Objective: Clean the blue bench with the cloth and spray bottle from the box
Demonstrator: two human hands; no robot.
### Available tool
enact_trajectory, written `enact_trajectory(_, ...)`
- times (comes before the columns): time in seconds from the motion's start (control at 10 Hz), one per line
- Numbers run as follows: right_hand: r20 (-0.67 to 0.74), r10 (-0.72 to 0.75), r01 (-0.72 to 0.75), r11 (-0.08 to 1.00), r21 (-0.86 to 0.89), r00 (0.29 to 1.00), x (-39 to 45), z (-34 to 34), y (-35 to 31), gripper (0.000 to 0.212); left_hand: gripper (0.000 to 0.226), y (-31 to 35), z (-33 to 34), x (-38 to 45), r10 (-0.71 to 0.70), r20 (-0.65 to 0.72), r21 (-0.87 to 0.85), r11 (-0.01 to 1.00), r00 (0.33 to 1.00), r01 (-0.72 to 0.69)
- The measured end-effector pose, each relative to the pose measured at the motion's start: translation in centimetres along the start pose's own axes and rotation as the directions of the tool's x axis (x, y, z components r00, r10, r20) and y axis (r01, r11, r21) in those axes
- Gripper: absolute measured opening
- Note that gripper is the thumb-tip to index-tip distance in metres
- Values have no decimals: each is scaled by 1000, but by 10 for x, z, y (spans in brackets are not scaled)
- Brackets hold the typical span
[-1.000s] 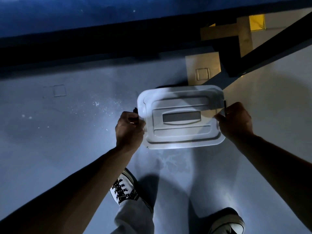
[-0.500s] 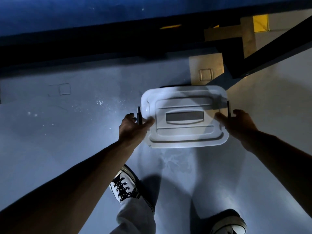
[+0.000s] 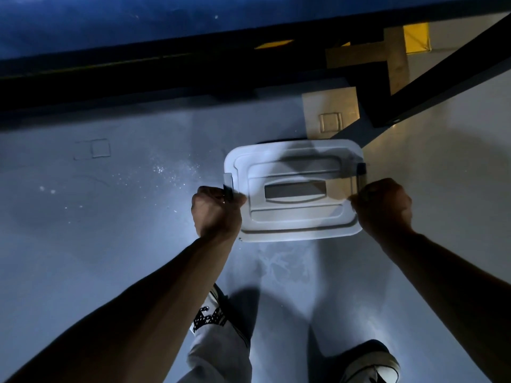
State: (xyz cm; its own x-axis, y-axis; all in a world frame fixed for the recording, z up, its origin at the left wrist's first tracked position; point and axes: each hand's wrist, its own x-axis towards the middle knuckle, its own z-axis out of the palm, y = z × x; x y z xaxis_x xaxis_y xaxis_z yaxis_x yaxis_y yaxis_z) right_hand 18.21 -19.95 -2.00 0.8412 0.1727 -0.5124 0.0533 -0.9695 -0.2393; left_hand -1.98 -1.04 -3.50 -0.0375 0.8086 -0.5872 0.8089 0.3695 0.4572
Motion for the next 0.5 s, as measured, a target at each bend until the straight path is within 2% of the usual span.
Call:
enact_trajectory(0.2, -41, -59, 55, 995, -83, 997, 7, 10, 6, 28, 32, 2, 1, -4, 34, -37, 1, 999, 999, -34)
enact_trajectory(0.3, -13, -32, 32, 999, -4, 999, 2, 6, 8, 38, 36, 3, -7, -9, 54, -3, -9, 998, 999, -54)
enact_trajectory(0.4, -4, 27, -26, 983, 184, 1000, -24, -21, -3, 58, 34, 14, -30, -26, 65, 3, -27, 998, 998, -65)
enact_trajectory(0.5, -26, 3, 4, 966, 260, 1000, -75, -52, 0, 28, 5, 6, -60, -58, 105, 20, -148, 984, 994, -101)
